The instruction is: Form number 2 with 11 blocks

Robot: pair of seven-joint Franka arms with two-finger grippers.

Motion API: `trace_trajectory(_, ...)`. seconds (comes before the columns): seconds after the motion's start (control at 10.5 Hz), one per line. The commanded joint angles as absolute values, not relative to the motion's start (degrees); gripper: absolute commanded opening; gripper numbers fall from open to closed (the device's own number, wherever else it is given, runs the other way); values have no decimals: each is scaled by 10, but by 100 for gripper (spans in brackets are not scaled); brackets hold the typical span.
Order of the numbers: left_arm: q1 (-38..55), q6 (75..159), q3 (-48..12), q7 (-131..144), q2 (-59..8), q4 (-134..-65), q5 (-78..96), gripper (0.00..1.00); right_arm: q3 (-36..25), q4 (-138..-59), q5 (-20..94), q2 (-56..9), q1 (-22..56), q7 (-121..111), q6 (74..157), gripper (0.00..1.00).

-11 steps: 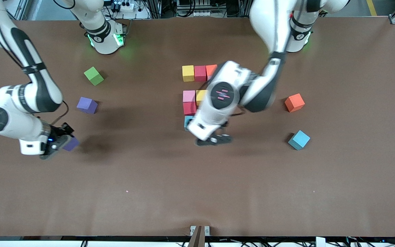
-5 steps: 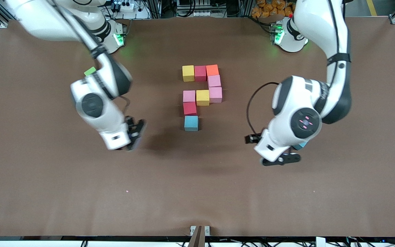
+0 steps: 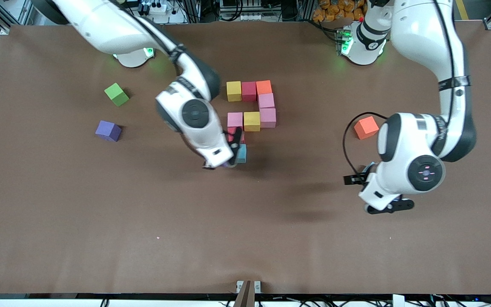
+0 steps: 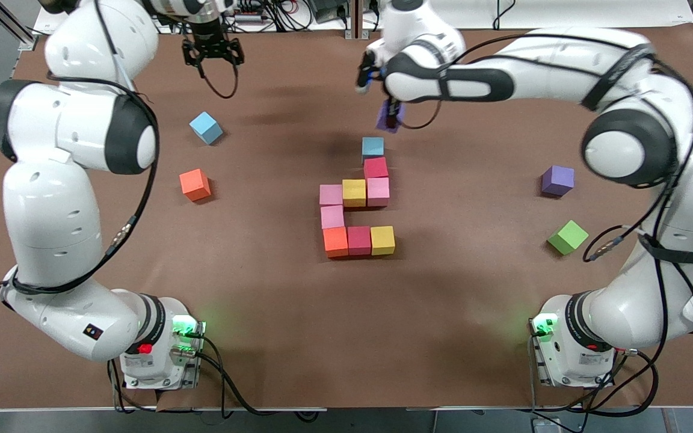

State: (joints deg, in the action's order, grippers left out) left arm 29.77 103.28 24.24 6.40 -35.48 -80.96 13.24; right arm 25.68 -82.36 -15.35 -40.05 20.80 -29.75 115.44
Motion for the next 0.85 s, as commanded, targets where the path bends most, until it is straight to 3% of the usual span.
trace_trajectory(0.0, 254, 1111, 236, -100, -302, -916, 119, 100, 215, -729, -145, -452, 298, -275, 1115, 37)
trace_trajectory(0.47, 246, 1163, 234, -307, -301, -983, 117, 100, 158, -629, -151, -532, 389, -303, 1122, 37)
trace_trajectory(0.76, 249, 1255, 216, -310, -281, -1075, 116, 100, 150, -620, -152, -554, 395, -322, 1136, 37)
